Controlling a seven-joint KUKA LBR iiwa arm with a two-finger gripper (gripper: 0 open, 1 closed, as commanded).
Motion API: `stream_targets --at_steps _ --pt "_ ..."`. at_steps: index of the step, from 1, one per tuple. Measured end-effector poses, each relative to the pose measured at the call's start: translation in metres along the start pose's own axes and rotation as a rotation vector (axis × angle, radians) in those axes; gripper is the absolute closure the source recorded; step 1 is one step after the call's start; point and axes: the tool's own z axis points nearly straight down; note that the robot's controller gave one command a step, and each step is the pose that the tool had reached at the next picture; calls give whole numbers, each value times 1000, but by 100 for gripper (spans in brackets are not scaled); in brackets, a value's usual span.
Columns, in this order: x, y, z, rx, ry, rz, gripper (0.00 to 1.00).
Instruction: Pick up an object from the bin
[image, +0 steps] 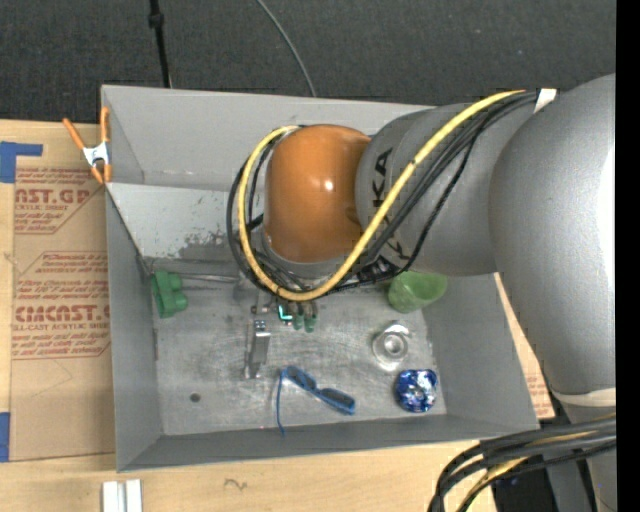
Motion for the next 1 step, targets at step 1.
stream_targets --at_steps 1 --pt "54 -37 34 2 2 28 0"
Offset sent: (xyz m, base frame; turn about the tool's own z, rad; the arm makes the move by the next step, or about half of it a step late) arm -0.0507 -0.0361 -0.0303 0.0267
